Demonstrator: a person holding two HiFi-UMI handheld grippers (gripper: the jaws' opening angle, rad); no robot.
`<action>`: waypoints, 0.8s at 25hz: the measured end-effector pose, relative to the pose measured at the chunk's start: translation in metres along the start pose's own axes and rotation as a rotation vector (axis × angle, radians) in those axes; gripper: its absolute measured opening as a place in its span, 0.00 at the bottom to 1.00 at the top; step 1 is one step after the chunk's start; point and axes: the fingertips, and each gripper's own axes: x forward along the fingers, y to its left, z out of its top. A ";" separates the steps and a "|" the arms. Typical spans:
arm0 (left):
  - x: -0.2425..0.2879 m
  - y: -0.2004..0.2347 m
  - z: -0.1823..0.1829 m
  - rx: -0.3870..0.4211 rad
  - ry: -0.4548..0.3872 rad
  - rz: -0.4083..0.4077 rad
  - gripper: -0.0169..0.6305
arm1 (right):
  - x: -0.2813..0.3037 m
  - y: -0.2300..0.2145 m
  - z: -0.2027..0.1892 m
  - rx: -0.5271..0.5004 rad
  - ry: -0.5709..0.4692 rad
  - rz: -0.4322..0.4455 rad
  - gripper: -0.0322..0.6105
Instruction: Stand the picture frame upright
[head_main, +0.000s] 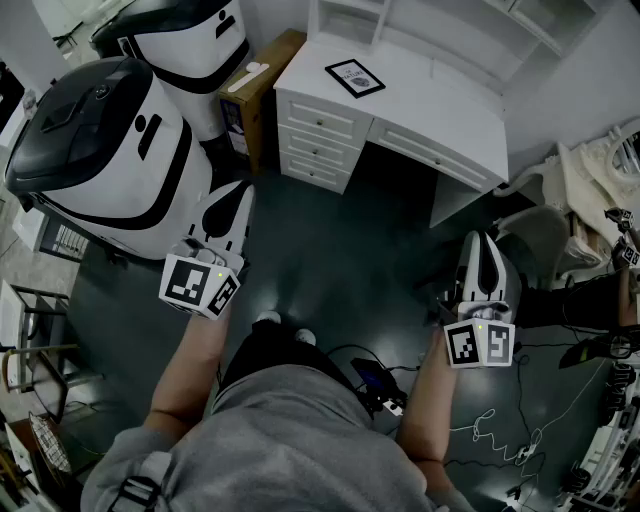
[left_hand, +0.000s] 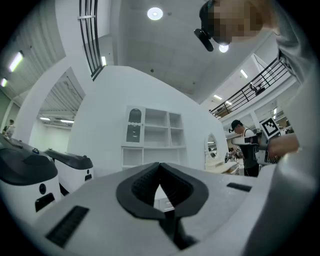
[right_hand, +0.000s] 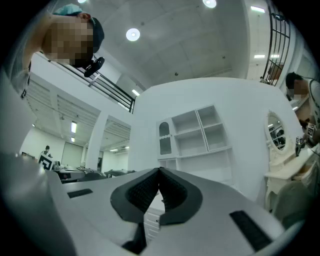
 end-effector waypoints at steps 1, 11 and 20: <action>0.001 -0.001 0.000 -0.001 -0.002 0.001 0.04 | 0.000 -0.001 0.000 -0.002 0.002 0.001 0.09; 0.006 -0.016 0.000 -0.004 0.007 -0.006 0.04 | -0.003 -0.007 -0.002 -0.008 0.013 0.019 0.09; 0.017 -0.012 -0.003 -0.002 0.014 -0.014 0.04 | 0.014 -0.002 -0.006 0.056 0.003 0.082 0.09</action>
